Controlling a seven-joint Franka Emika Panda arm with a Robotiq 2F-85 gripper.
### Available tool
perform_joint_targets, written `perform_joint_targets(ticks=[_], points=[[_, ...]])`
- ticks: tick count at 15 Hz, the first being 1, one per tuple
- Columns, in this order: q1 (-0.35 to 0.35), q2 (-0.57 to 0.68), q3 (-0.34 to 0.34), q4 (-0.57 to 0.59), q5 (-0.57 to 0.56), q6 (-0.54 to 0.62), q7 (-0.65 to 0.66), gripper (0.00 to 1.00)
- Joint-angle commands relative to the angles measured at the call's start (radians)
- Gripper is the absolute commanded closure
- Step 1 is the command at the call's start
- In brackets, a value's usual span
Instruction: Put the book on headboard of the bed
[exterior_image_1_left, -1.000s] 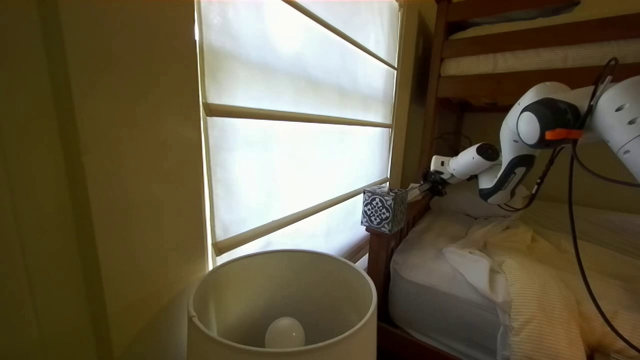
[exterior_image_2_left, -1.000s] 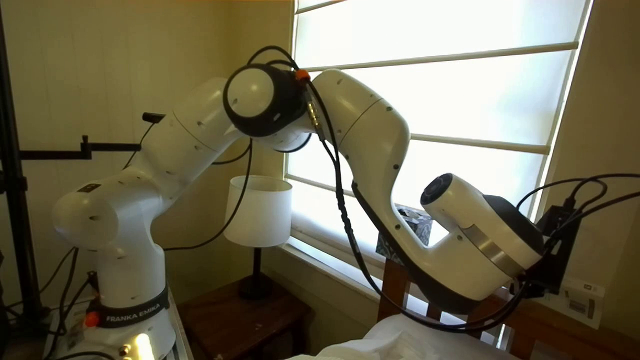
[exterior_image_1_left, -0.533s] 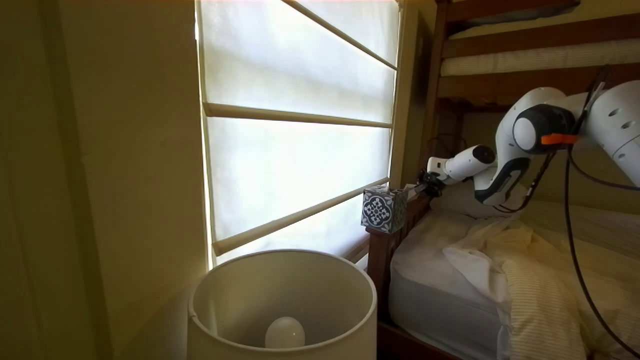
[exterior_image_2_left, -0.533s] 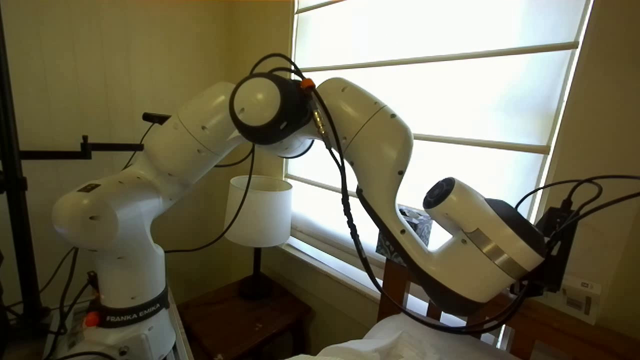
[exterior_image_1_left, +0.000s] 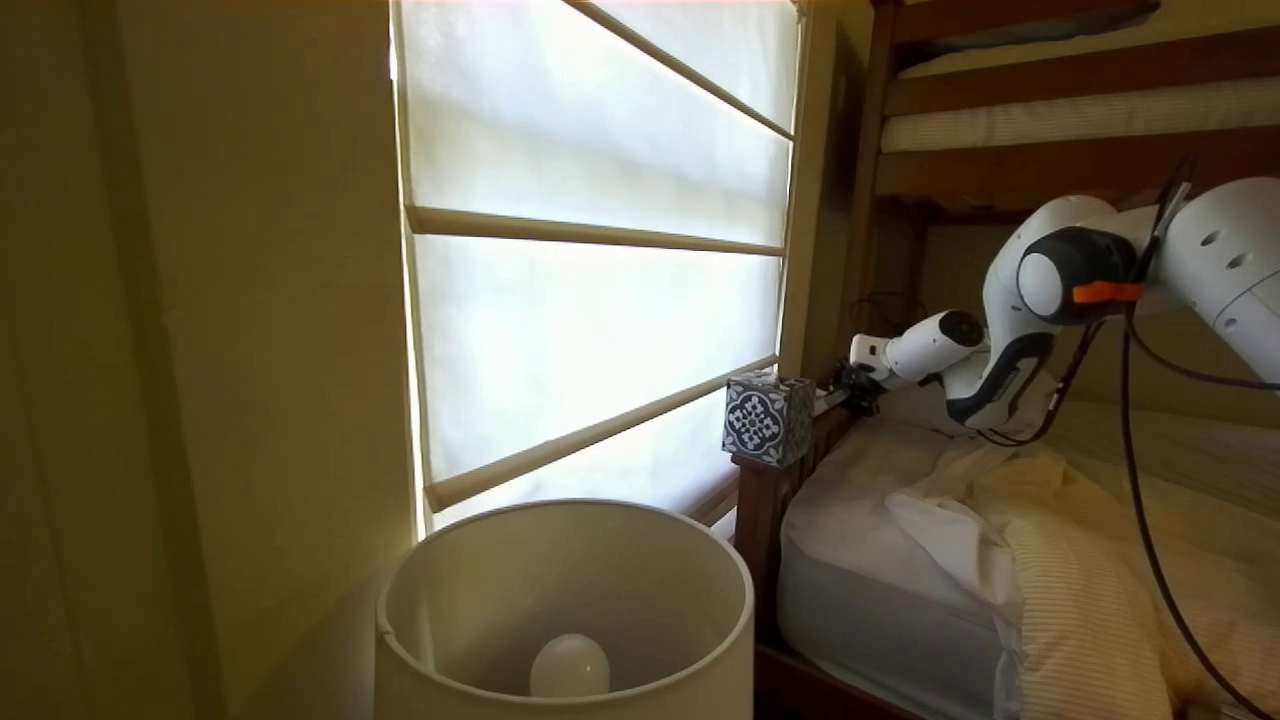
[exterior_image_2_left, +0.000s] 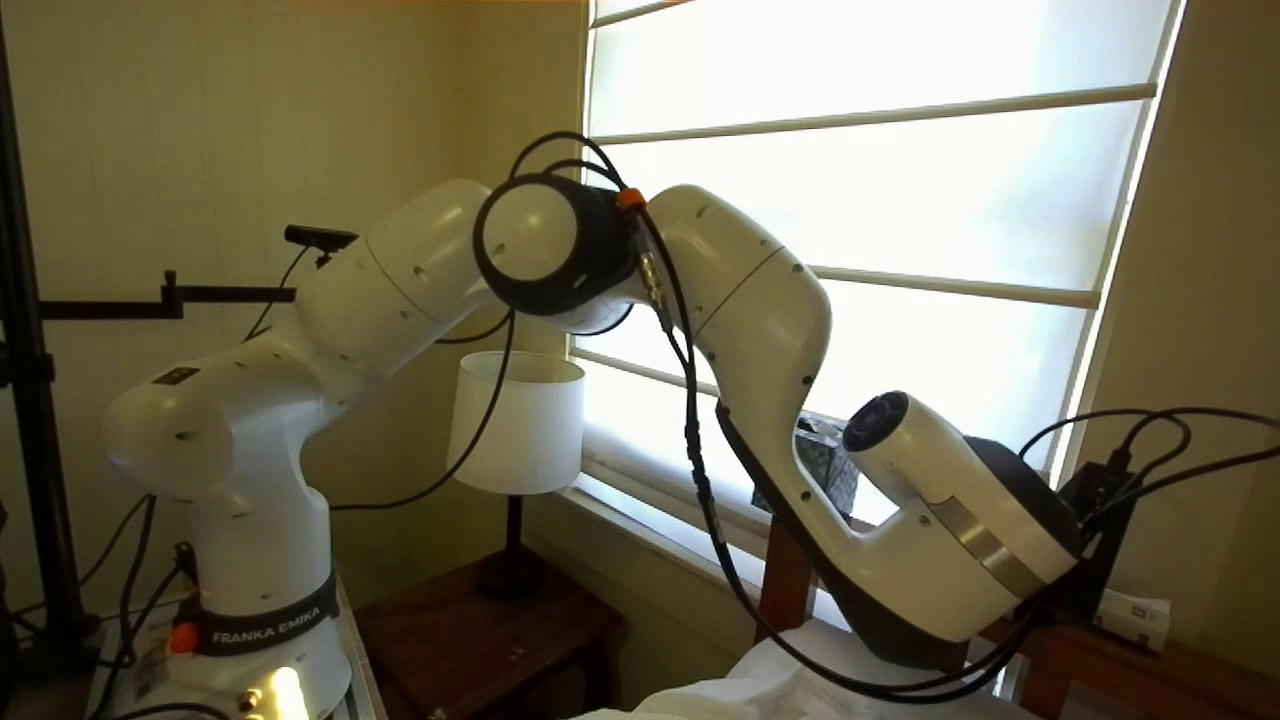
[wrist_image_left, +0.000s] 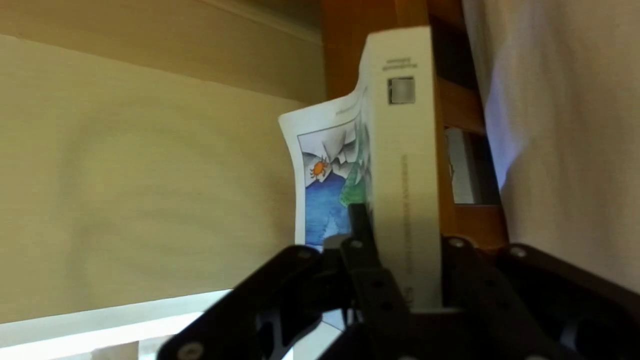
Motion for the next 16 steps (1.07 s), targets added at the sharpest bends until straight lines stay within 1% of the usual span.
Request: perform_joint_targets(ticks=[1,5,8,9,16], points=[[-0.009,0.012,-0.002,0.030,-0.035,0.014,0.048,0.94],[-0.013,0.007,-0.004,0.024,-0.038,0.018,0.060,0.94],[-0.006,0.010,-0.008,0.023,-0.043,-0.003,0.063,0.94],[-0.015,0.013,0.004,0.039,-0.077,-0.012,0.087,0.94],[0.001,0.028,-0.001,0.092,-0.160,-0.011,0.158,0.94]])
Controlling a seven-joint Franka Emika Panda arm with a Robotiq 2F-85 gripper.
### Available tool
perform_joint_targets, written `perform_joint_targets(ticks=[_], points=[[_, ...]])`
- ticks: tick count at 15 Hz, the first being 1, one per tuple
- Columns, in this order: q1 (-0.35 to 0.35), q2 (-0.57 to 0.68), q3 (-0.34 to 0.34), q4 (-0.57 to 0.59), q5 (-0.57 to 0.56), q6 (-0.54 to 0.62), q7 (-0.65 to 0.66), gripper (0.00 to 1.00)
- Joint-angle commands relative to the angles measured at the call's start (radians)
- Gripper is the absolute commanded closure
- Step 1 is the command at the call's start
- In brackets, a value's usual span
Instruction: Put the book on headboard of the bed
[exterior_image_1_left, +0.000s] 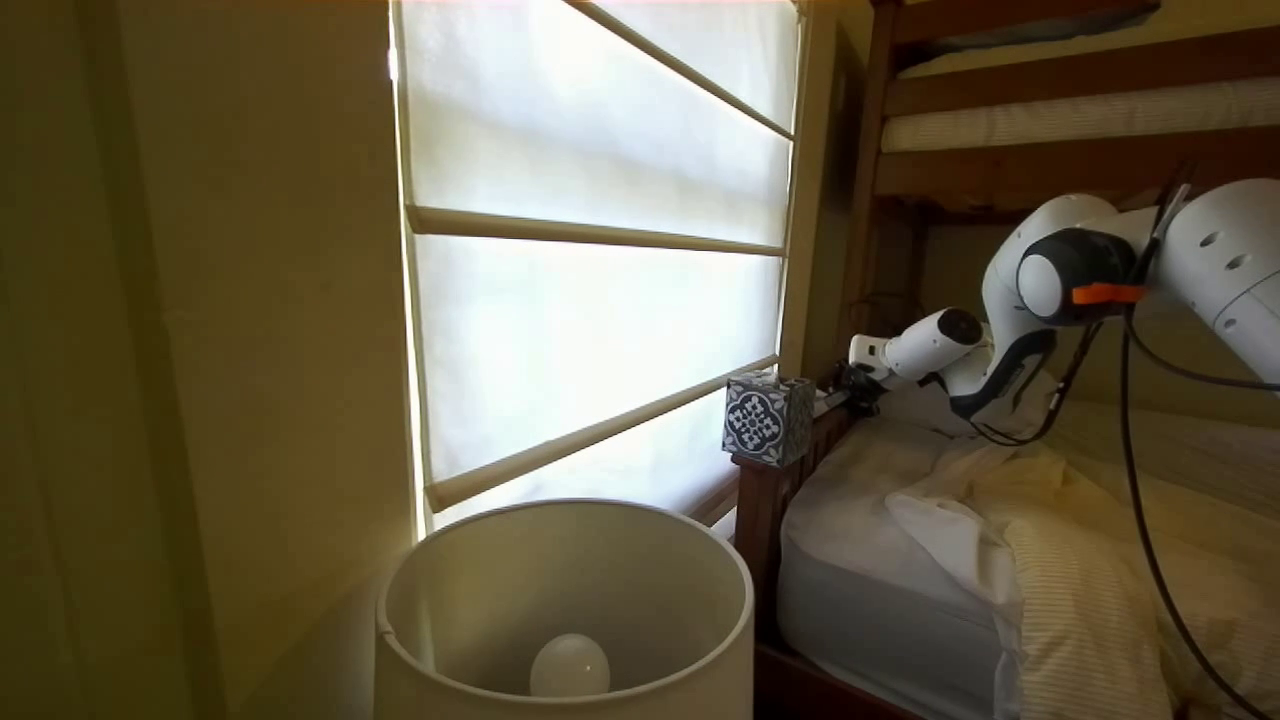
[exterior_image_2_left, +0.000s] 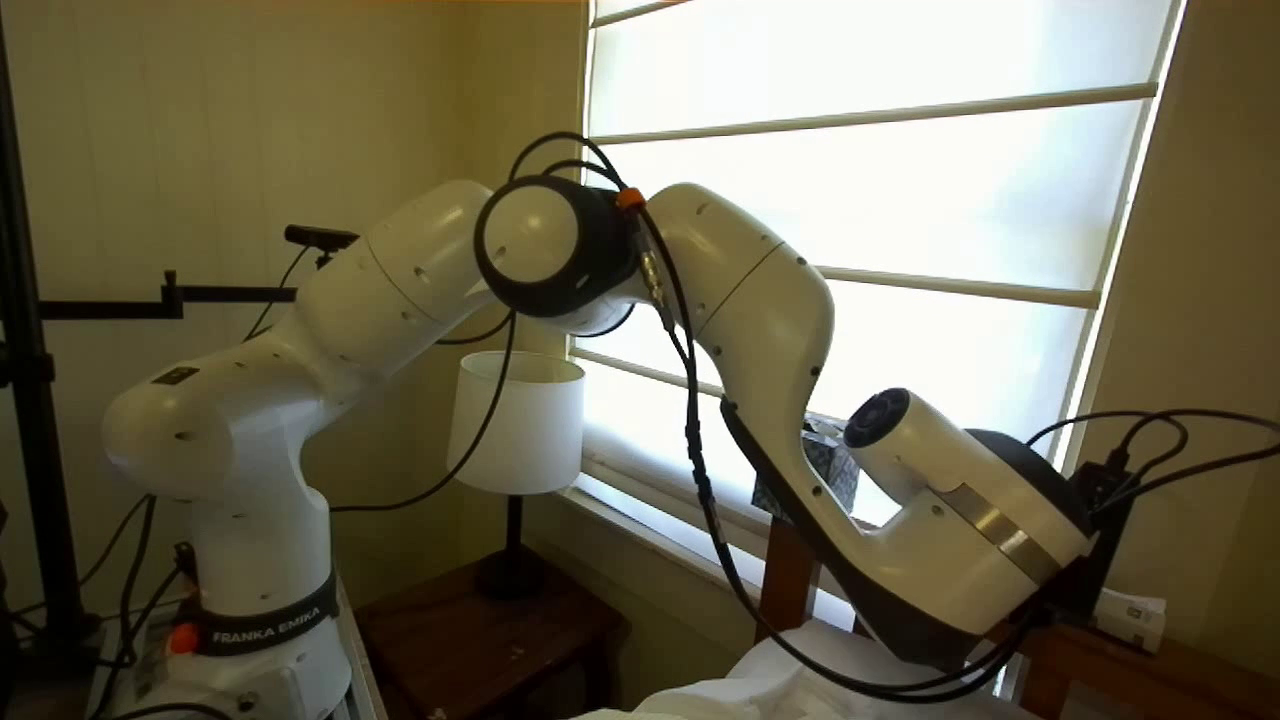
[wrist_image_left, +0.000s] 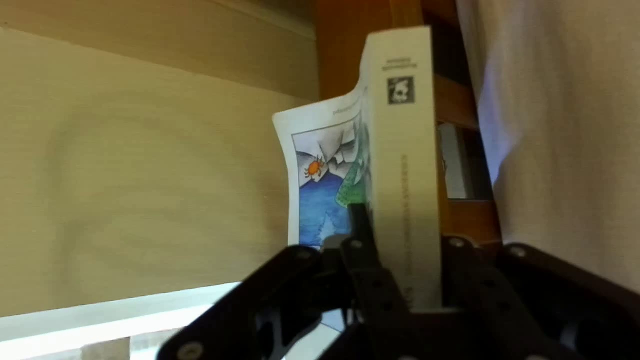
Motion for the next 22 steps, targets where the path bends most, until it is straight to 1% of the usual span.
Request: perform_joint_targets(ticks=[1,5,6,7,10,11,14,15,18,19,22], points=[[0.004,0.026,-0.003,0.065,-0.070,-0.005,0.076,0.94],[0.009,0.032,-0.014,0.081,-0.111,-0.001,0.131,0.94],[0.009,0.032,-0.016,0.082,-0.120,0.000,0.145,0.51],[0.010,0.033,-0.019,0.085,-0.129,0.002,0.159,0.50],[0.012,0.038,-0.029,0.095,-0.154,0.005,0.201,0.31],[0.013,0.038,-0.032,0.097,-0.162,0.005,0.213,0.23],[0.016,0.033,-0.044,0.098,-0.172,-0.001,0.246,0.03],[0.018,0.028,-0.048,0.095,-0.169,-0.005,0.251,0.00],[0.021,0.005,-0.061,0.080,-0.164,-0.003,0.262,0.00],[0.023,-0.012,-0.067,0.065,-0.162,-0.004,0.264,0.00],[0.044,-0.083,-0.102,-0.011,-0.203,0.028,0.311,0.00]])
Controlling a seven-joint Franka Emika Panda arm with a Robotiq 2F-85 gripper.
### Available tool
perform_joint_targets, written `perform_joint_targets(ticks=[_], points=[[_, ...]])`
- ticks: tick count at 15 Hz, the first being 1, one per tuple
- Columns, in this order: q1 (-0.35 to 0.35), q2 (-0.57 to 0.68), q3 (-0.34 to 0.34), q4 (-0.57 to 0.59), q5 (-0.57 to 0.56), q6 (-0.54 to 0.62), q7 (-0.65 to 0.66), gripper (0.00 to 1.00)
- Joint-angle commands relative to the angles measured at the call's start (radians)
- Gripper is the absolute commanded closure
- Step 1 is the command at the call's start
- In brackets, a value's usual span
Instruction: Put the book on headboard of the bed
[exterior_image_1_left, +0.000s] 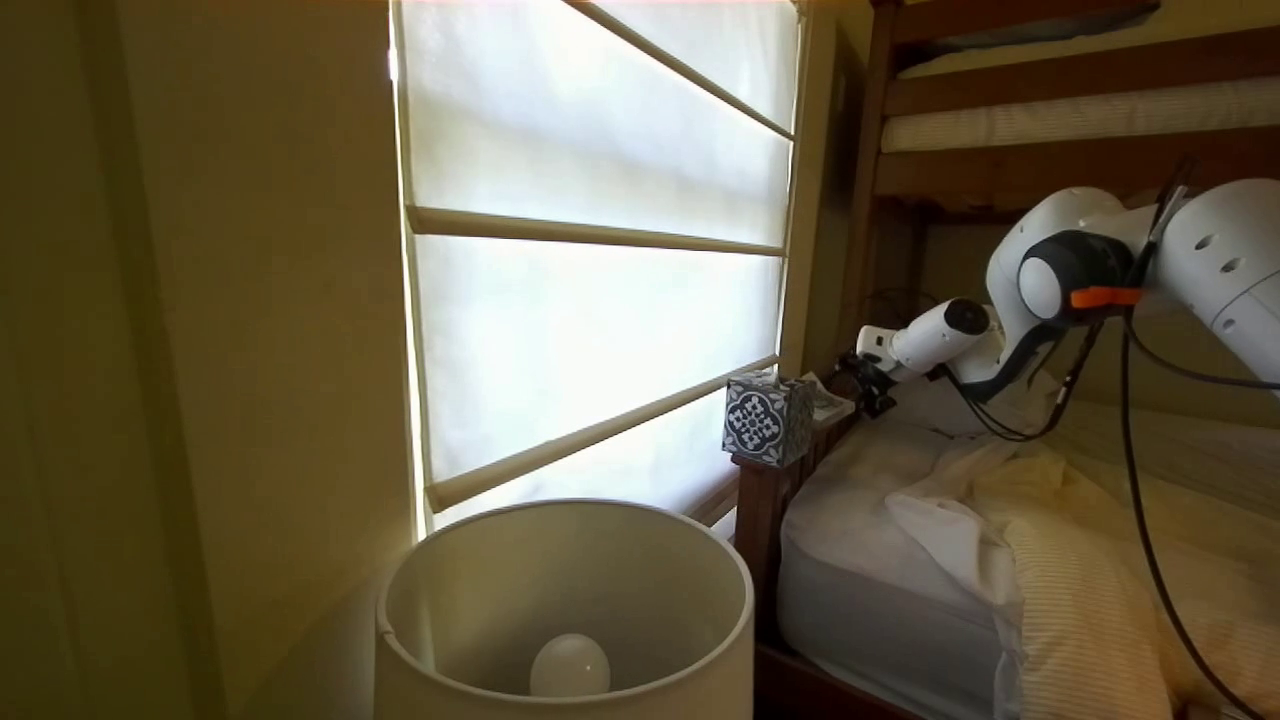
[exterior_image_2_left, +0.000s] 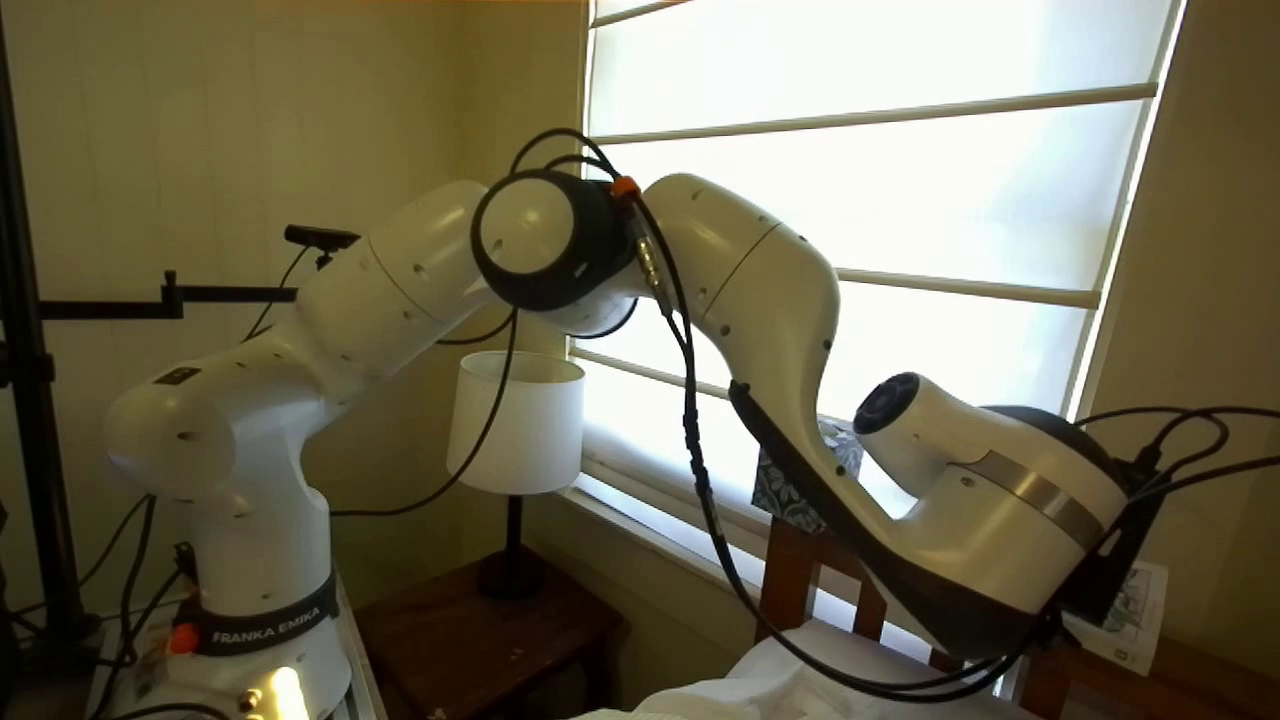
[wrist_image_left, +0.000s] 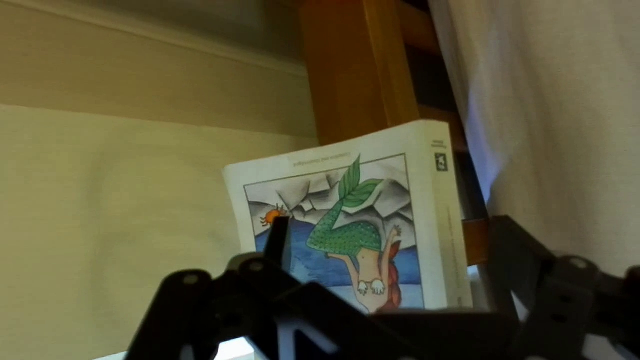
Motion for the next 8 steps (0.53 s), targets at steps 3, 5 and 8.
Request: perform_joint_targets(ticks=[3,5,8], points=[[0.105,-0.170,-0.140,-0.175,-0.212,0.037,0.189,0.00],[0.168,-0.223,-0.226,-0.226,-0.323,0.047,0.247,0.00],[0.220,-0.279,-0.304,-0.260,-0.458,0.143,0.232,0.00]])
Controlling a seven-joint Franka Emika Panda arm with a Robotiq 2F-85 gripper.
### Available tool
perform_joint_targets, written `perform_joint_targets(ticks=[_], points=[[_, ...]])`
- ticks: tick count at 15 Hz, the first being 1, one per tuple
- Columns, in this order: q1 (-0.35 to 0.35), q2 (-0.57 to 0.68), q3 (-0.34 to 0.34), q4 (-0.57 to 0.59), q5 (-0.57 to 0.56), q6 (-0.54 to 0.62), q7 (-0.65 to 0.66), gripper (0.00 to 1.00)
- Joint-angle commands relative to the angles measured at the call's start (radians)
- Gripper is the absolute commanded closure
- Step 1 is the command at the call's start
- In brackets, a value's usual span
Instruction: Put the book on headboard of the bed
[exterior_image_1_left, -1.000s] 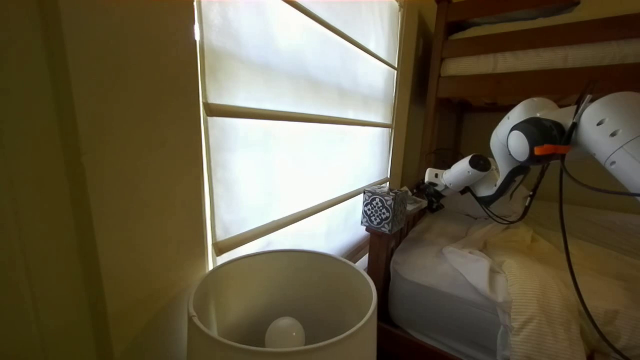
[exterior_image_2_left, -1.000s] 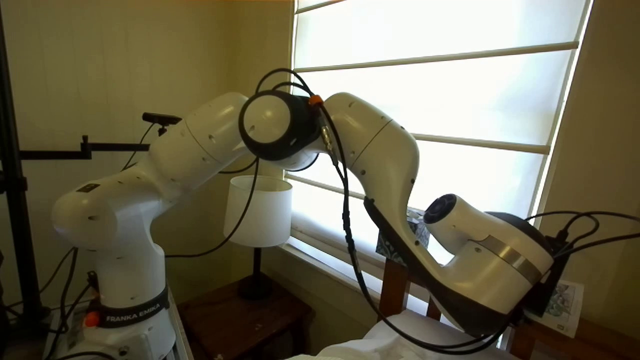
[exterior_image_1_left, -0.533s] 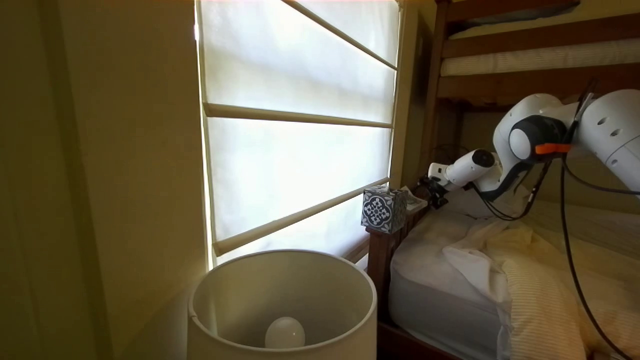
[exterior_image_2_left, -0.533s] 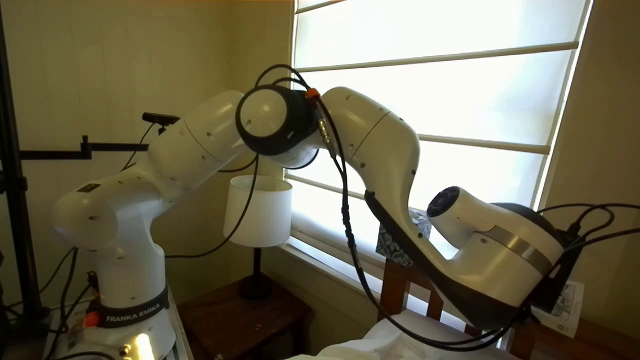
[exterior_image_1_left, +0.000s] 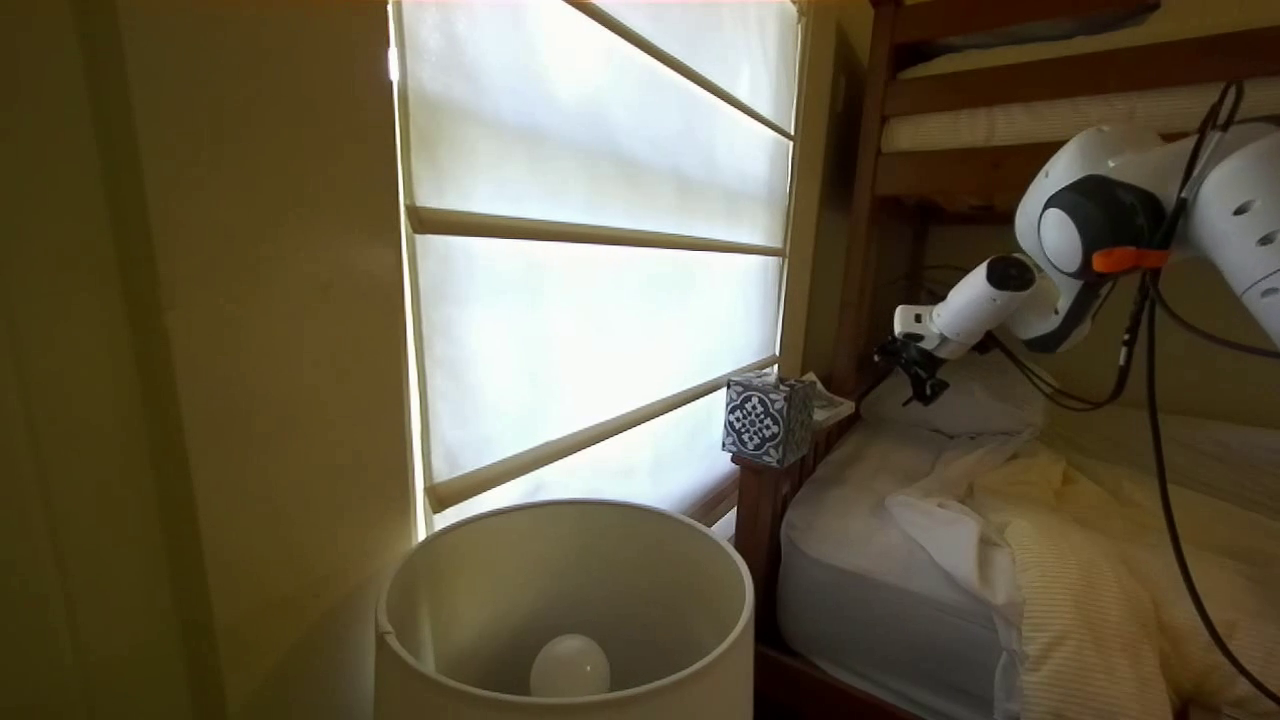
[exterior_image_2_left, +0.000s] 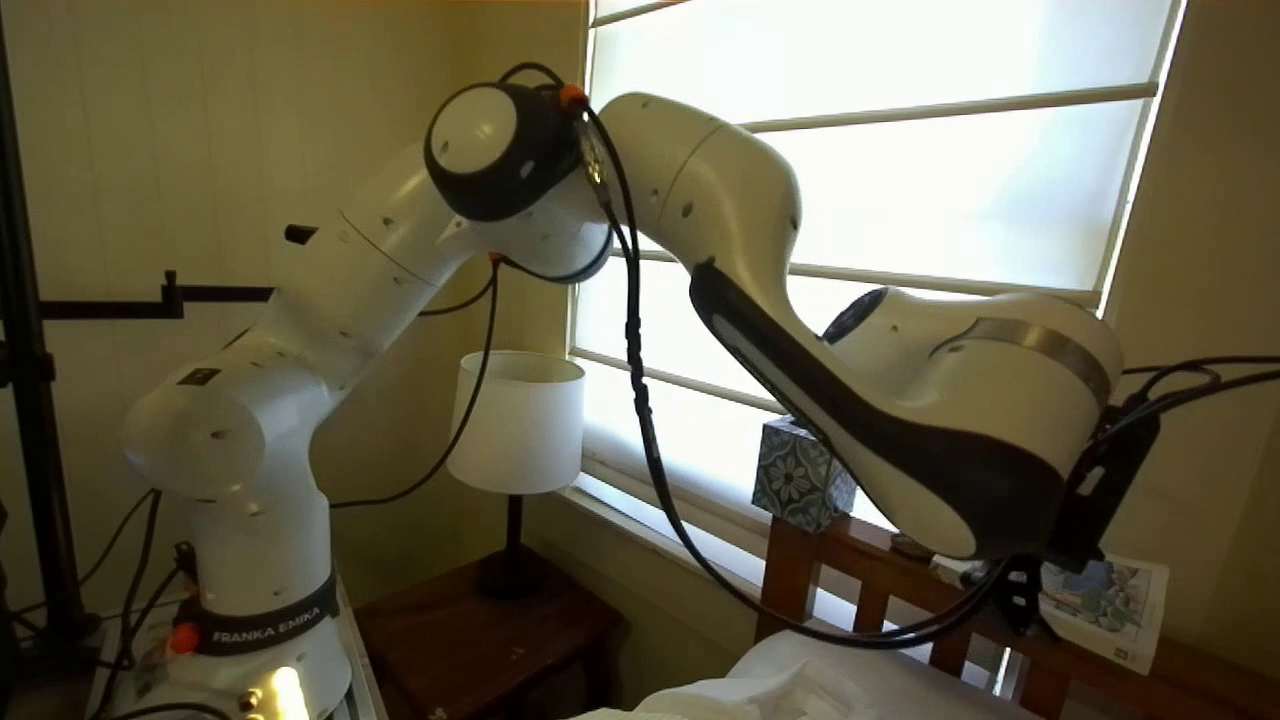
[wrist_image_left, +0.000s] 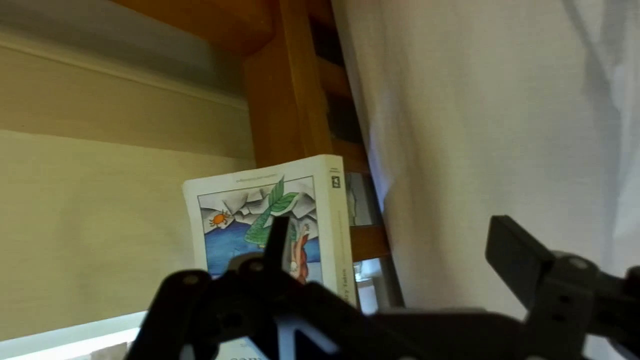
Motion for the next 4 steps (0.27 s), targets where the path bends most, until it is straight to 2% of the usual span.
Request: perform_joint_targets(ticks=[1,2,3,4], points=[[0.061,-0.122,-0.066,-0.102,-0.155,0.119,-0.044,0.00],[0.021,-0.160,-0.011,-0.112,-0.182,0.154,-0.100,0.00],[0.035,-0.073,-0.048,-0.045,-0.121,0.120,-0.025,0.00],[0.033,-0.090,-0.047,-0.051,-0.127,0.131,-0.031,0.00]])
